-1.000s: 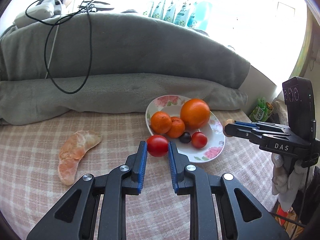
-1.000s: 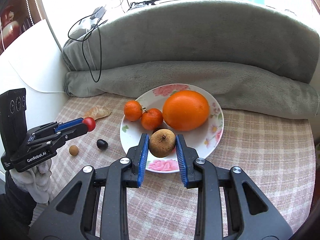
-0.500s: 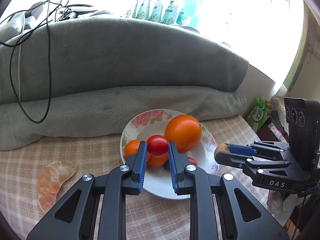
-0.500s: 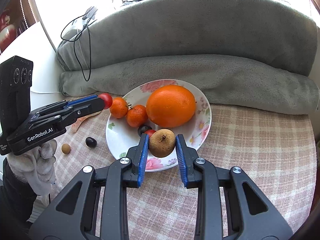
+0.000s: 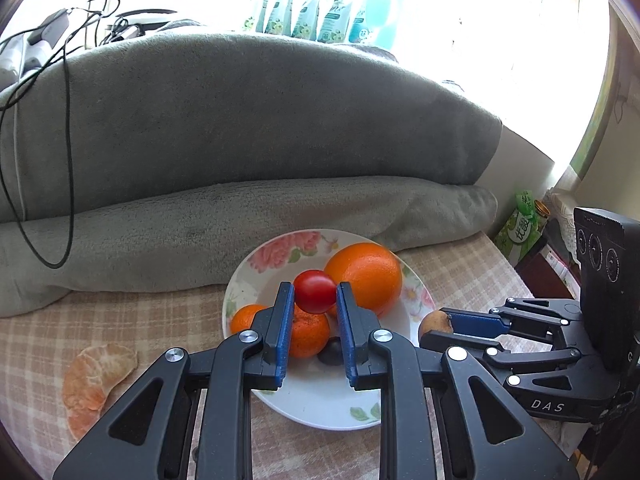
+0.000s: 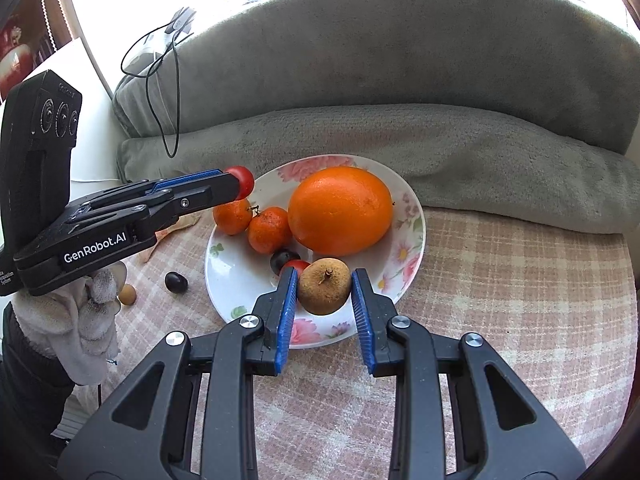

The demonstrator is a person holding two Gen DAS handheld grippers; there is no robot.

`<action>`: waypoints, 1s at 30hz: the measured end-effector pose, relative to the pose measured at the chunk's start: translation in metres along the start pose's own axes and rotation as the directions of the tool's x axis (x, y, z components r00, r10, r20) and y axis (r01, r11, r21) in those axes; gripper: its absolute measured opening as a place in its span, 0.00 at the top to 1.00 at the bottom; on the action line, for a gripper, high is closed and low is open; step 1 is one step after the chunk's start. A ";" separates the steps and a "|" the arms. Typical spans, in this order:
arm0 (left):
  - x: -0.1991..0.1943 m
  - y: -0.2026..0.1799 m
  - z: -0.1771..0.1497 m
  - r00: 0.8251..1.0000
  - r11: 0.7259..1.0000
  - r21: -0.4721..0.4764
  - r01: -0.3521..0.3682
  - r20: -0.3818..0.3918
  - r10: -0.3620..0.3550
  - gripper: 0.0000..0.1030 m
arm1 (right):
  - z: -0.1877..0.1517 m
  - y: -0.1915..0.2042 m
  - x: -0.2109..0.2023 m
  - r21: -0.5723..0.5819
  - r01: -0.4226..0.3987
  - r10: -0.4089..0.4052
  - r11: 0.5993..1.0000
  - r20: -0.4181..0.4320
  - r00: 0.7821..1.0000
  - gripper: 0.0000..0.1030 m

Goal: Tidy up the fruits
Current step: 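Open the left tool over the bowl while the right tool releases the pear, then move the left tool to the brown kiwi while the right tool reaches the dark plum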

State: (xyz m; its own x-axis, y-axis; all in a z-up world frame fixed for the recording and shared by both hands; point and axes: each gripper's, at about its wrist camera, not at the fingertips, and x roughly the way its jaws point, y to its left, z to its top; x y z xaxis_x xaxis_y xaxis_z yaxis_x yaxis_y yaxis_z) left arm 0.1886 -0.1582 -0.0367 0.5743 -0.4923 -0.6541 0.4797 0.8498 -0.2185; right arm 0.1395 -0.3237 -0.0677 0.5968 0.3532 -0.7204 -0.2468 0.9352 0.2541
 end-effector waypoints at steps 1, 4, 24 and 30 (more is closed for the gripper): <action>0.000 -0.001 0.001 1.000 1.000 0.000 0.000 0.001 0.000 0.81 | 0.000 0.000 0.000 -0.001 0.000 0.000 1.000 0.000 1.000 0.72; 0.001 -0.002 0.002 1.000 1.000 0.004 -0.002 0.001 0.002 0.80 | -0.001 0.001 0.001 -0.004 -0.001 0.001 1.000 0.001 1.000 0.72; -0.018 -0.002 0.004 0.999 1.000 0.018 -0.010 0.039 0.010 0.47 | 0.001 0.011 -0.016 -0.033 0.032 -0.030 0.999 0.057 0.998 0.27; -0.027 -0.004 0.004 0.998 1.000 0.026 -0.016 0.060 0.014 0.32 | 0.002 0.015 -0.022 -0.029 0.039 -0.037 0.999 0.072 0.997 0.18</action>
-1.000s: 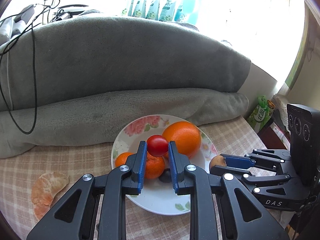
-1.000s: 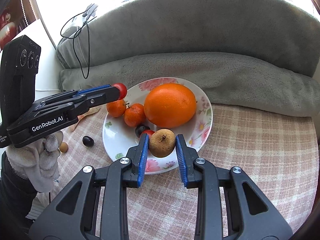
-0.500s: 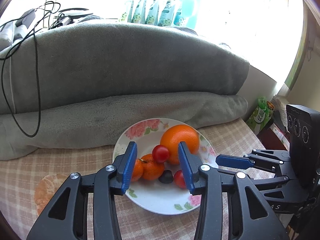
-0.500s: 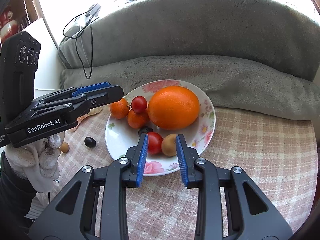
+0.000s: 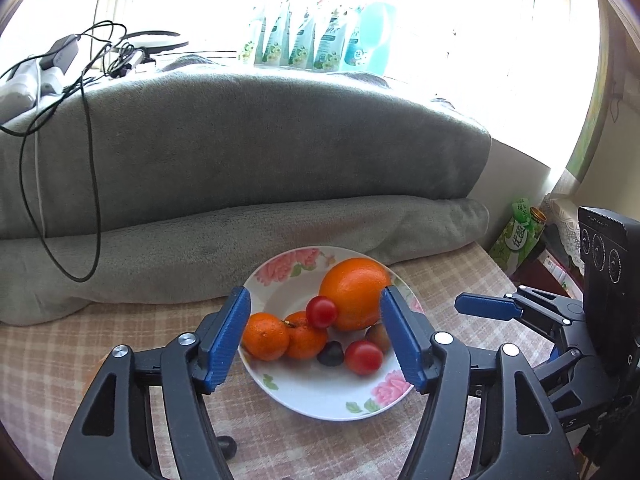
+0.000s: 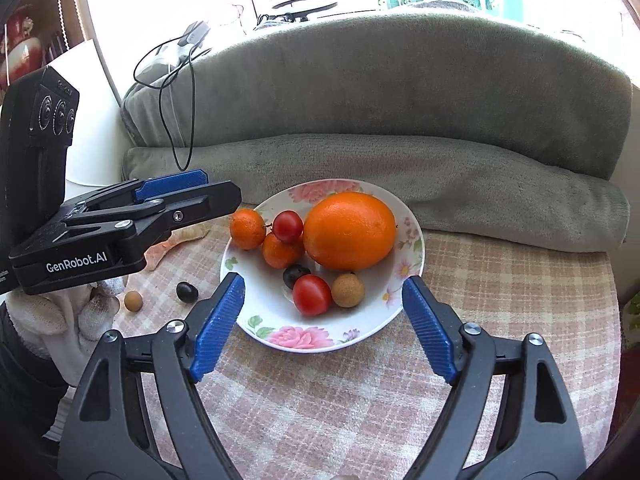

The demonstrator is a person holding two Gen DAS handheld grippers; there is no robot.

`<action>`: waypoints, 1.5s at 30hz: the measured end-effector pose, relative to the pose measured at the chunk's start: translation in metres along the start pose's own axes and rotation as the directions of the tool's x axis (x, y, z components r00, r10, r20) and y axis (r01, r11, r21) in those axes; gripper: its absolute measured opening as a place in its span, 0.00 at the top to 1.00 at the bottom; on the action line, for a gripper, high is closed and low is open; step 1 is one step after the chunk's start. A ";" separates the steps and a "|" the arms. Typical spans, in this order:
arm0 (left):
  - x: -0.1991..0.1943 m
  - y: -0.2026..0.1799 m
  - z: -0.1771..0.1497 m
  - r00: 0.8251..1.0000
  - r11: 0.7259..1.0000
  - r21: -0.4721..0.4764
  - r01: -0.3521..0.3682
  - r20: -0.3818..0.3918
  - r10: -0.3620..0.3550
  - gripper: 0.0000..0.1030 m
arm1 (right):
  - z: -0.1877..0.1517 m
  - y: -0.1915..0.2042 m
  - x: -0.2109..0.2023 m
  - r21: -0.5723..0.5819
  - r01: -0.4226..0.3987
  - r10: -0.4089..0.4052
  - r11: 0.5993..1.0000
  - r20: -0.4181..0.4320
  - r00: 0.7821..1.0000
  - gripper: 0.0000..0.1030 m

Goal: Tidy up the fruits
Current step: 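Move the left tool to the brown kiwi while the right tool reaches the dark plum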

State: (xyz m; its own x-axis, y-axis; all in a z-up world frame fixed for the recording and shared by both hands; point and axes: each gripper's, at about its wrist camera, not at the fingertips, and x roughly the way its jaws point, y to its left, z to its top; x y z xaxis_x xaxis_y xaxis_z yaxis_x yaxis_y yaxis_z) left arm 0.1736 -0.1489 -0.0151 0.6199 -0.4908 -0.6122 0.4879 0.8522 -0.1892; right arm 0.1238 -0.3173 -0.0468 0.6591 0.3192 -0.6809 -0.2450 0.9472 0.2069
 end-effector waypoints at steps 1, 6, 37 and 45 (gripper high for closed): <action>-0.001 0.000 0.000 1.000 1.000 0.001 -0.003 0.004 0.003 0.31 | 0.000 0.001 -0.001 0.000 0.001 -0.001 1.000 0.000 1.000 0.18; -0.009 0.001 0.000 1.000 1.000 0.002 -0.009 0.015 0.009 0.31 | -0.001 0.006 -0.005 -0.002 0.004 -0.004 1.000 0.004 1.000 0.18; -0.095 0.080 -0.045 0.983 0.979 -0.120 -0.163 0.067 0.172 0.31 | 0.002 0.059 -0.015 -0.036 -0.076 0.077 0.996 0.031 0.997 0.17; -0.107 0.090 -0.062 0.978 0.972 -0.139 -0.192 0.060 0.202 0.31 | 0.000 0.075 -0.012 -0.058 -0.080 0.082 0.995 0.029 0.996 0.17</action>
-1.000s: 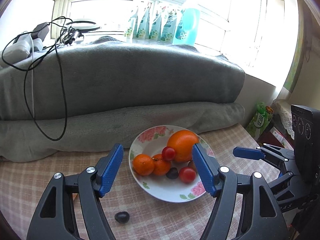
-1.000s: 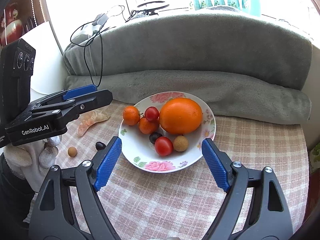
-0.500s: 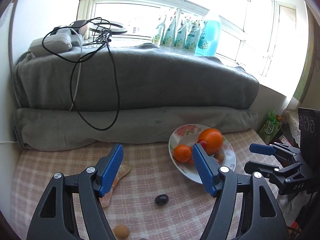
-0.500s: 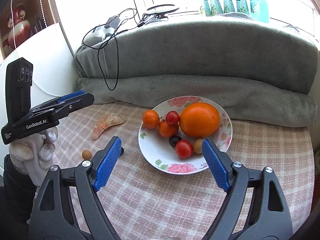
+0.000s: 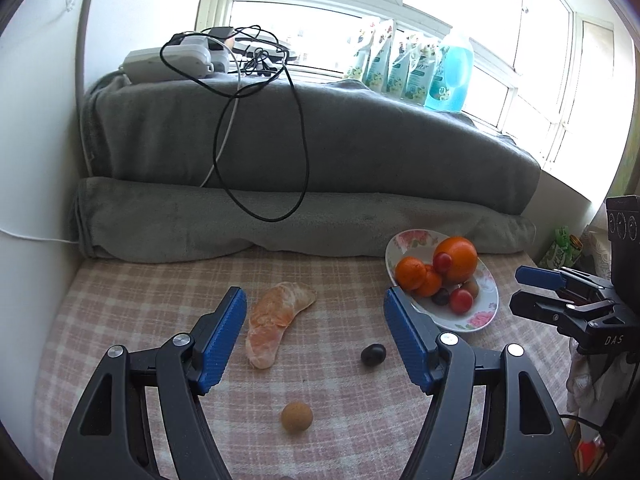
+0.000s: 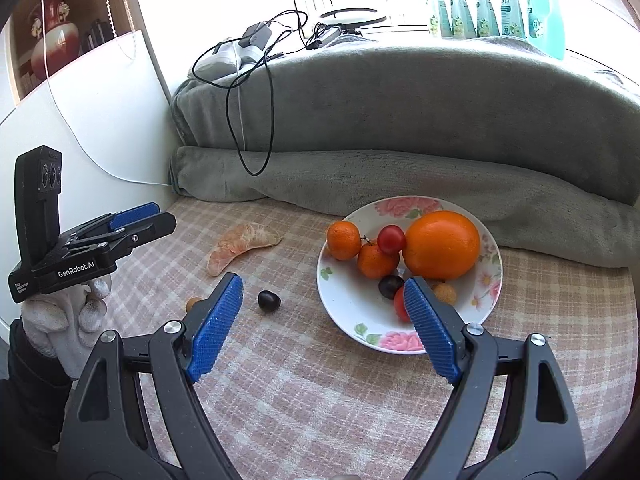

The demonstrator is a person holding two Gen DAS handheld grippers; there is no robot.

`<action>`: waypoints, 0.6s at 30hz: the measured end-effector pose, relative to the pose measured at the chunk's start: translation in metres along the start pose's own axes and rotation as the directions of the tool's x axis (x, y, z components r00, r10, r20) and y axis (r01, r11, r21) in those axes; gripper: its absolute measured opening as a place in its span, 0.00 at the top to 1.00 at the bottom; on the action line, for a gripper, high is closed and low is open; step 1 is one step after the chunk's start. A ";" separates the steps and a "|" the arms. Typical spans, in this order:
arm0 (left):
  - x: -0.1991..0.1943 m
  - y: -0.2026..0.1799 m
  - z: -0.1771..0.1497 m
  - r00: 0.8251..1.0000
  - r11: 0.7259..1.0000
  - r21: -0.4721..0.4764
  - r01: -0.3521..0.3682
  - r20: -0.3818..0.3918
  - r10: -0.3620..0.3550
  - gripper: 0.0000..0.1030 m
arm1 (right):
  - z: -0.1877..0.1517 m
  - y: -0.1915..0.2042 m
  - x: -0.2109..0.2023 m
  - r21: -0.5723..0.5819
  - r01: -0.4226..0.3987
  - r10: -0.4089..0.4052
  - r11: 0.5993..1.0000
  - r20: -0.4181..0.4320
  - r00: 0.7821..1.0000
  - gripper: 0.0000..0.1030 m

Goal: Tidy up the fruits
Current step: 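Move the left tool to the brown kiwi while the right tool reaches the dark plum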

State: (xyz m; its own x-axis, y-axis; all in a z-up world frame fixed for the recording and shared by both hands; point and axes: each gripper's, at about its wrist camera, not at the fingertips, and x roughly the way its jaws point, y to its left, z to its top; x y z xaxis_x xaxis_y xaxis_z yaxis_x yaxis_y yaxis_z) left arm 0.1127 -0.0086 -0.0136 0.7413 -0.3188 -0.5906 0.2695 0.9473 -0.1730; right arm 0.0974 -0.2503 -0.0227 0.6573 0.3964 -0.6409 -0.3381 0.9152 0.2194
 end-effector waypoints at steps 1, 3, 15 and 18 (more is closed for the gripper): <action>-0.001 0.001 -0.001 1.000 1.000 -0.002 -0.003 0.000 0.003 0.31 | 0.000 0.002 0.000 -0.002 0.001 -0.001 1.000 -0.001 1.000 0.17; -0.003 0.003 -0.004 1.000 1.000 -0.003 -0.010 0.001 0.010 0.31 | 0.000 0.005 0.000 -0.009 0.005 -0.005 1.000 0.000 1.000 0.17; -0.020 0.018 -0.038 0.999 0.997 -0.061 -0.040 0.018 0.041 0.31 | -0.005 0.019 0.003 -0.014 -0.013 0.014 1.000 0.019 1.000 0.17; -0.021 0.019 -0.049 0.999 0.996 -0.077 -0.045 0.006 0.045 0.31 | -0.007 0.025 0.008 -0.025 -0.019 0.019 1.000 0.017 1.000 0.17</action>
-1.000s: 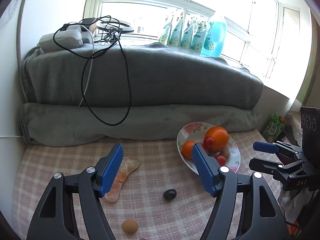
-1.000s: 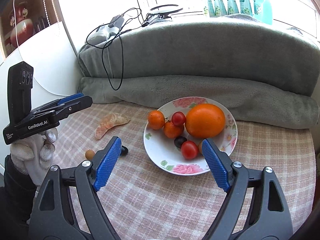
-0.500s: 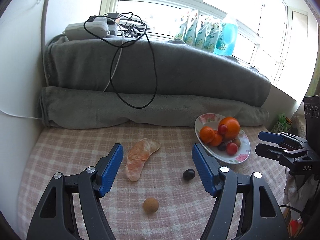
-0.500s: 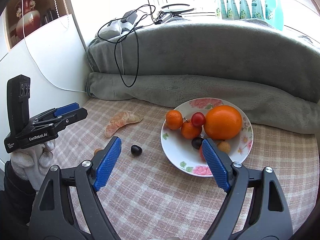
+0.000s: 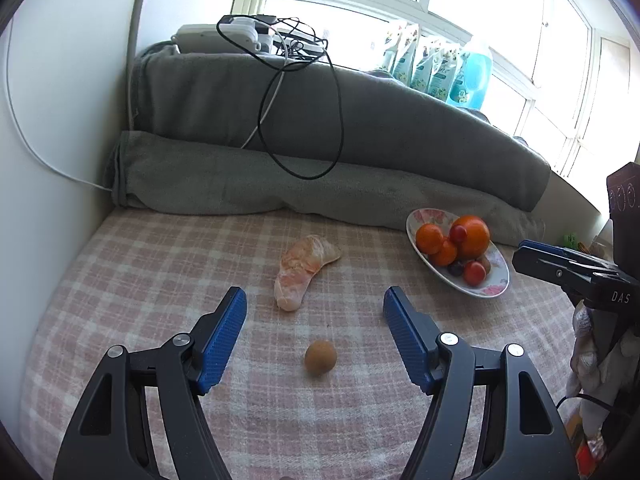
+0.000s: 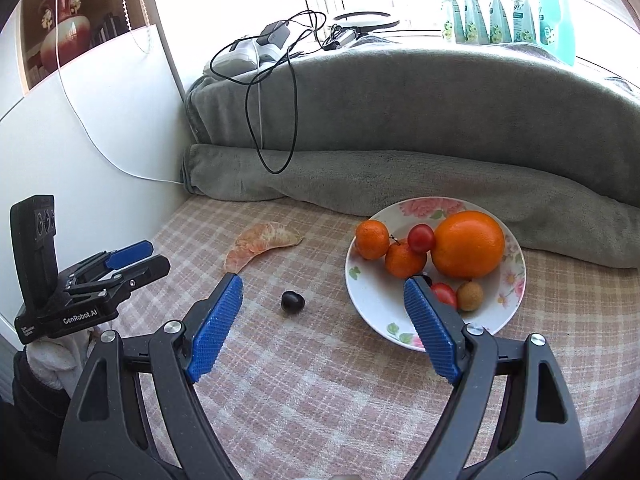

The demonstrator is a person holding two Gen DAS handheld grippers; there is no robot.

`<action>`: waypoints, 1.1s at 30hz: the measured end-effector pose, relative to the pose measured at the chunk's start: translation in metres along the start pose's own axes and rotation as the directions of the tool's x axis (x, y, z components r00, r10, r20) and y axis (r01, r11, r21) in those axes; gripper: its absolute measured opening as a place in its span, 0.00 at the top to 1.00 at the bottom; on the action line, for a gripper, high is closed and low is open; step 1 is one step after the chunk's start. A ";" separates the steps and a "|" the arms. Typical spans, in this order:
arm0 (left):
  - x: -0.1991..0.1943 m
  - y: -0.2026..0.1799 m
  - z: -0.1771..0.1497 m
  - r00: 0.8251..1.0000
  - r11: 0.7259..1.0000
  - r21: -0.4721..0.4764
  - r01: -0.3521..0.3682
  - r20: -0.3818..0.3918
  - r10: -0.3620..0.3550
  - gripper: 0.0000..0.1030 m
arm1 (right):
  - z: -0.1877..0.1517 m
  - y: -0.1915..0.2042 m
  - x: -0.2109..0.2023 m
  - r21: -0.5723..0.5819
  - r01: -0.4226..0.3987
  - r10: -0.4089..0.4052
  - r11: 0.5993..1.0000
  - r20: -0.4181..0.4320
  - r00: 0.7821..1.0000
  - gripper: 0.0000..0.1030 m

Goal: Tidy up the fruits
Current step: 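Move the left tool to the brown kiwi while the right tool reaches the dark plum, then close the left tool on the brown kiwi while the right tool grasps the dark plum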

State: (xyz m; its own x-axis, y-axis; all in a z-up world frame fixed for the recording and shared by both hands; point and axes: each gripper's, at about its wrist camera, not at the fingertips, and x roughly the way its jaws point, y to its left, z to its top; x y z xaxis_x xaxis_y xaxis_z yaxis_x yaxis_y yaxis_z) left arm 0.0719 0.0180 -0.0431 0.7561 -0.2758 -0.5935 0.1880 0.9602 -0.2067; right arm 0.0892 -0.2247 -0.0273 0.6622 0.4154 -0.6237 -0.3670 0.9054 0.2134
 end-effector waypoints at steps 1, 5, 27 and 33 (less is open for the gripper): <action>0.000 0.001 -0.003 1.000 1.000 -0.005 -0.002 -0.005 0.002 0.31 | -0.001 0.002 0.002 -0.006 -0.006 0.006 1.000 -0.003 1.000 0.17; 0.003 0.004 -0.013 1.000 1.000 -0.015 -0.008 -0.029 0.008 0.31 | -0.005 0.013 0.012 -0.023 -0.037 0.037 0.999 -0.026 0.999 0.17; 0.049 0.003 -0.032 0.981 0.997 -0.044 0.066 -0.180 -0.073 0.61 | -0.012 0.033 0.091 -0.096 -0.073 0.051 0.993 -0.211 0.976 0.27; 0.056 0.004 -0.036 0.978 0.996 -0.049 0.070 -0.194 -0.078 0.66 | -0.012 0.033 0.105 -0.100 -0.082 0.056 0.992 -0.237 0.970 0.39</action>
State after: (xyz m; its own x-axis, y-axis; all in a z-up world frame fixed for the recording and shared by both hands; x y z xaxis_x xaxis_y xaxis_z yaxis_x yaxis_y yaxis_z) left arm 0.0925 0.0049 -0.1048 0.6034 -0.3533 -0.7149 0.2095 0.9352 -0.2854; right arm 0.1386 -0.1523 -0.0947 0.4668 0.4329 -0.7712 -0.4831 0.8552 0.1876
